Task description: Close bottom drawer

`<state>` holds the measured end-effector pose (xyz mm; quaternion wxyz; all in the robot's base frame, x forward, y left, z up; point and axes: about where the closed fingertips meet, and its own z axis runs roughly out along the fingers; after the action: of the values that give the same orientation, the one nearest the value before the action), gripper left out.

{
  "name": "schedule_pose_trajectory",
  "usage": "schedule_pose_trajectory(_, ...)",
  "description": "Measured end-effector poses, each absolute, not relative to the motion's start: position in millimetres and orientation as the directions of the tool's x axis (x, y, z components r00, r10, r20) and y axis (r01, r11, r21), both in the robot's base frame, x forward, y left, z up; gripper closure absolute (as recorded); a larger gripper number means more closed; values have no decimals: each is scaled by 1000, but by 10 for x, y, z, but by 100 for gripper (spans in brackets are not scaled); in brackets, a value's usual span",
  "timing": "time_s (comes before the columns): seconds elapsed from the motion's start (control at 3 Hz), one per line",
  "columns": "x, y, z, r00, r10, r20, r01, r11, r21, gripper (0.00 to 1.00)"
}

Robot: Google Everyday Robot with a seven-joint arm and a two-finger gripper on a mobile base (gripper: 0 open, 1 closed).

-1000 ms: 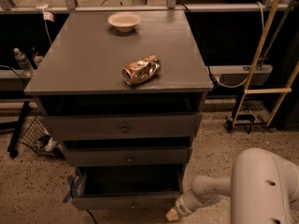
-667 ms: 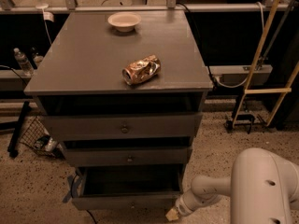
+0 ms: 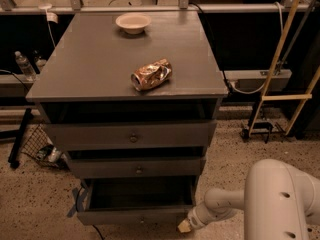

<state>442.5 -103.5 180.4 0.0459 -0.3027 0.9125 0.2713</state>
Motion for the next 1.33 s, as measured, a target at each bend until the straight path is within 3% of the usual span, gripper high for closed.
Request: schedule_pose_trajectory(1.33,4977,-897,1449,-828,-423,-369,-557,702,443,100)
